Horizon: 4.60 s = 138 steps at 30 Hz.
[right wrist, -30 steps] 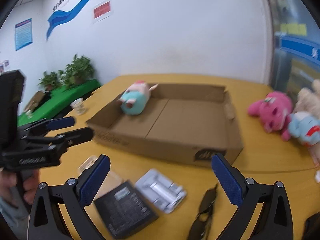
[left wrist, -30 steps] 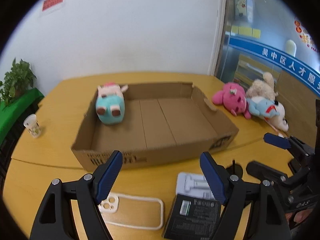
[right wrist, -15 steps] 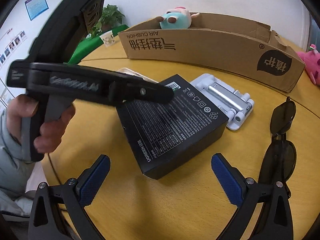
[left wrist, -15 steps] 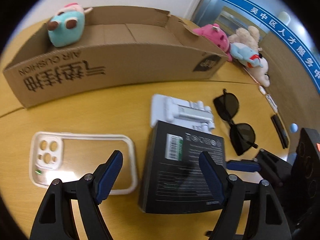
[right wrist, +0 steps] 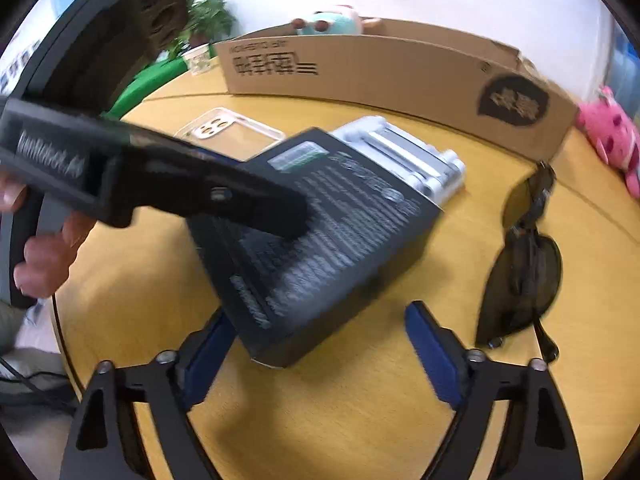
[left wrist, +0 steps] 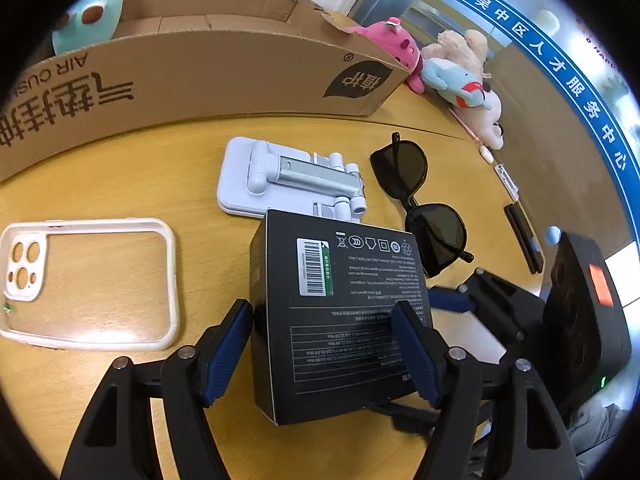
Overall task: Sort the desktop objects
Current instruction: 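Grasp the black box with the left tool and lift it, then carry the black box with the left tool into the cardboard box, then open the left tool to release the black box inside, then move the right tool to the black sunglasses and grasp them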
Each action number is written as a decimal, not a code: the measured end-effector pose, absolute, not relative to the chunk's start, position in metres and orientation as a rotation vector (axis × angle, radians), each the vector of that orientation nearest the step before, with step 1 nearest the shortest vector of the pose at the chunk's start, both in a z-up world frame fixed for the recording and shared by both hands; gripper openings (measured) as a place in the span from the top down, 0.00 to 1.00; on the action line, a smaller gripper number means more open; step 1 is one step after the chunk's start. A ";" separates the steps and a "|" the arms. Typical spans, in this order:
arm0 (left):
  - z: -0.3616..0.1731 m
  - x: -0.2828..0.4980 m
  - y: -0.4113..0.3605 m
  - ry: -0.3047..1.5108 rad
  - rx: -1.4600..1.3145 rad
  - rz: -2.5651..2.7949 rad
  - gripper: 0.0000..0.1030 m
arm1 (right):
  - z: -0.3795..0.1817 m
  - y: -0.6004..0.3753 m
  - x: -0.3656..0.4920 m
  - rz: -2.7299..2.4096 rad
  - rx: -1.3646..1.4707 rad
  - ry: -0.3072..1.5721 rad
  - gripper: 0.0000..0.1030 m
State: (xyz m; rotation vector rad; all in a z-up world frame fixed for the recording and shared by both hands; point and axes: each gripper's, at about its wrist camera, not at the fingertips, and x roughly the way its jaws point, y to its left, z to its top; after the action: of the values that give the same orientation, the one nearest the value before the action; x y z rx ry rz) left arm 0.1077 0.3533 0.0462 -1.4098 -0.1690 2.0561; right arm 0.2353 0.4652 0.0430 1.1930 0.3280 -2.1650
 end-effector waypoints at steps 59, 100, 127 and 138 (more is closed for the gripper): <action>0.194 -0.224 0.325 -0.174 -1.112 2.537 0.35 | 0.175 0.348 -0.187 -2.086 0.950 0.394 0.31; 0.261 0.041 0.295 0.117 -0.573 2.999 0.18 | 0.206 0.431 0.059 -2.580 0.918 0.166 0.00; 0.214 0.111 0.308 -0.052 -0.768 2.961 0.18 | 0.212 0.506 0.171 -2.687 0.844 0.107 0.00; 0.150 0.106 0.318 -0.124 -1.062 2.764 0.18 | 0.089 0.567 0.179 -2.539 1.336 -0.014 0.06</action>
State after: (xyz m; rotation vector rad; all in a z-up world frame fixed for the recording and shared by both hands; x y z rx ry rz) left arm 0.1063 0.3175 0.1500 -1.0624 -0.1243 2.7639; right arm 0.1795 0.5671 0.0886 1.3360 -0.0140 -2.5390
